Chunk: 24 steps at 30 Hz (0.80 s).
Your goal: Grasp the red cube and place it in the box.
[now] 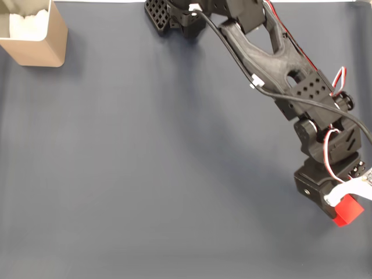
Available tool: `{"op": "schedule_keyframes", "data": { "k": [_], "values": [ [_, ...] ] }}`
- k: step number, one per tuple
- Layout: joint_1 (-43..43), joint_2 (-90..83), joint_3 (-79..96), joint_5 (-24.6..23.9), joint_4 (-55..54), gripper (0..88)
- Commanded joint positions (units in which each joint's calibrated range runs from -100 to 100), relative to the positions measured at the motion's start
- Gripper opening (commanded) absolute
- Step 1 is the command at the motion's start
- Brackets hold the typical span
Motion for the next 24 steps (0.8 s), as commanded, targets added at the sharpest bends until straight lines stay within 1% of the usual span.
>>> {"op": "schedule_keyframes", "data": {
  "k": [1,14,24],
  "values": [
    [1.69,-11.91,4.44,0.05,1.08,0.0],
    [5.67,-43.36,36.56,0.05,4.36,0.0],
    [9.08,-57.75,50.79,-1.17,4.61,0.0]
  ]
}}
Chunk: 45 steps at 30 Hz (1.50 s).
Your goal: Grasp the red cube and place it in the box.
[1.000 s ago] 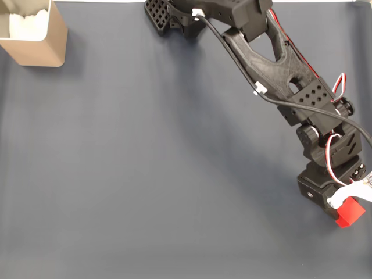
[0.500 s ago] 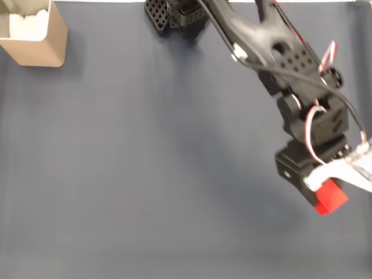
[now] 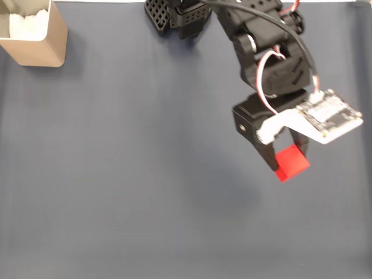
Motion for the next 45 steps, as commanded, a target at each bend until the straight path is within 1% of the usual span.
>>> {"op": "schedule_keyframes", "data": {
  "k": [1,10,32,45],
  "values": [
    [2.45,-7.38,2.07,-1.03,0.23,0.0],
    [9.69,-16.39,8.91,-0.73,0.64,0.0],
    [28.3,-20.98,8.55,-2.25,6.46,0.0],
    [33.55,-24.1,8.91,-2.49,8.18,0.0]
  ]
}}
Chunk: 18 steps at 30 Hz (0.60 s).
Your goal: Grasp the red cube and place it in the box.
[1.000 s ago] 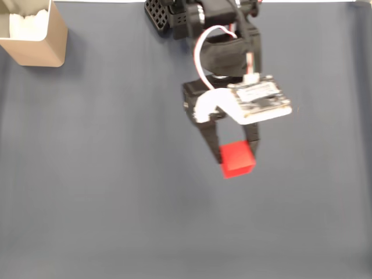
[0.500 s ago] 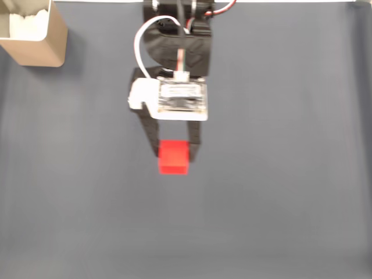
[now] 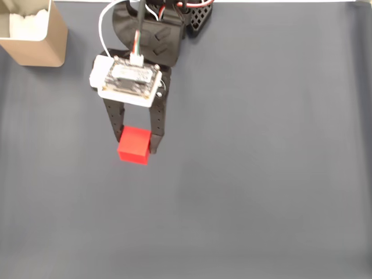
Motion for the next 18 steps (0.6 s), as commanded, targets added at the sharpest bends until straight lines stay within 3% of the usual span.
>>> {"op": "schedule_keyframes", "data": {
  "k": [1,18],
  "values": [
    [1.86,-3.17,-0.94,-0.15,0.47,0.0],
    [15.78,-11.66,3.16,0.05,3.91,0.0]
  ]
}}
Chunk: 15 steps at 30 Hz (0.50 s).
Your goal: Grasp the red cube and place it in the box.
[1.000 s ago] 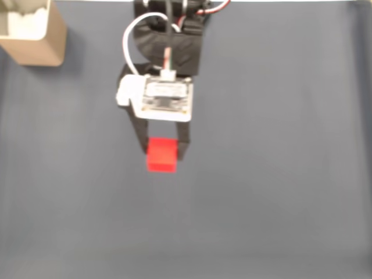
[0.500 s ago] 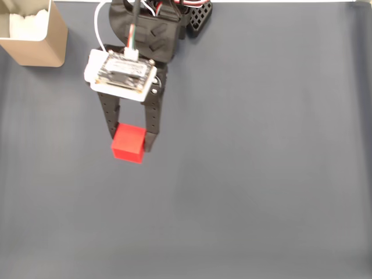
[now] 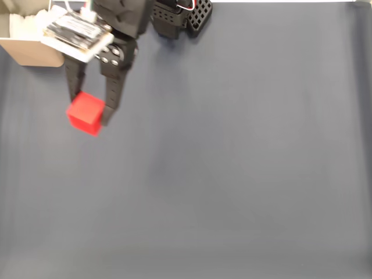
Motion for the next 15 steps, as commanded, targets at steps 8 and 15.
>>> {"op": "schedule_keyframes", "data": {
  "k": [8,15],
  "values": [
    [12.26,-6.45,3.83,-0.34,0.25,0.0],
    [18.8,-7.05,3.83,-0.68,0.75,0.0]
  ]
}}
